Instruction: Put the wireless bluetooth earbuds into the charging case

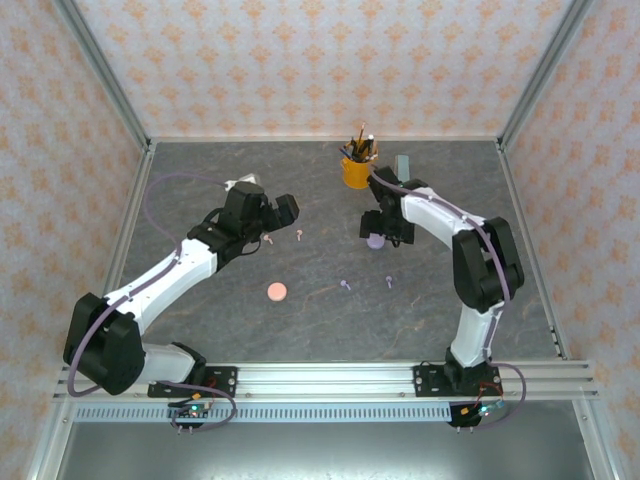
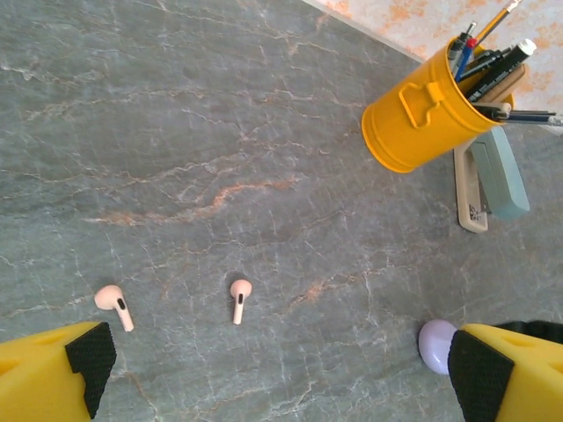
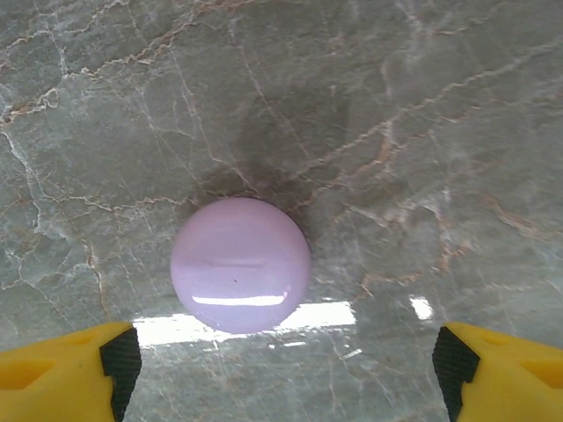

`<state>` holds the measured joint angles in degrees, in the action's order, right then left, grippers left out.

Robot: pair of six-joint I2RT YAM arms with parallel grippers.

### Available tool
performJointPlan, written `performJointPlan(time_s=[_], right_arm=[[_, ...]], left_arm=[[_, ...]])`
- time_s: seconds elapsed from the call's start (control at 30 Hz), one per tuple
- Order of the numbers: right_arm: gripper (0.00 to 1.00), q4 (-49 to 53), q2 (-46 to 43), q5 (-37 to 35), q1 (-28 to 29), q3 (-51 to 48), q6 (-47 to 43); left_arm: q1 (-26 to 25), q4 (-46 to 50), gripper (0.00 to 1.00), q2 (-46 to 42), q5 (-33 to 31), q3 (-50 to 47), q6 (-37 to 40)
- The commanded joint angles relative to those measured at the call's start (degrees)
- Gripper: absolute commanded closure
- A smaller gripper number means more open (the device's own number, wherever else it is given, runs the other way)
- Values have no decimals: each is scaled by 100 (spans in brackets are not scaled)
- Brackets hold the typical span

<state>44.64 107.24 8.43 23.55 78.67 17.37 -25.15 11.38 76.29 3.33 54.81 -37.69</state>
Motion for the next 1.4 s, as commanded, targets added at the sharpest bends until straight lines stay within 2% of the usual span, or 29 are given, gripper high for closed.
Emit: performJointPlan(time_s=[0.0, 0.43, 0.7, 0.87, 1.37], right_arm=[[14, 296, 244, 62, 36, 265, -57], [18, 159, 757, 52, 36, 462, -72], [21, 67, 877, 42, 39, 549, -79], [23, 15, 966, 110, 36, 615, -57], [37, -154, 957, 350, 36, 494, 119]], left_arm=[[-47, -30, 0, -77, -65, -31, -79], [-165, -126, 0, 39, -43, -105, -59], [-282, -144, 0, 78, -227, -119, -19], [-390, 46, 0, 42, -567, -48, -65], [-421, 55, 0, 192, -632, -91, -194]])
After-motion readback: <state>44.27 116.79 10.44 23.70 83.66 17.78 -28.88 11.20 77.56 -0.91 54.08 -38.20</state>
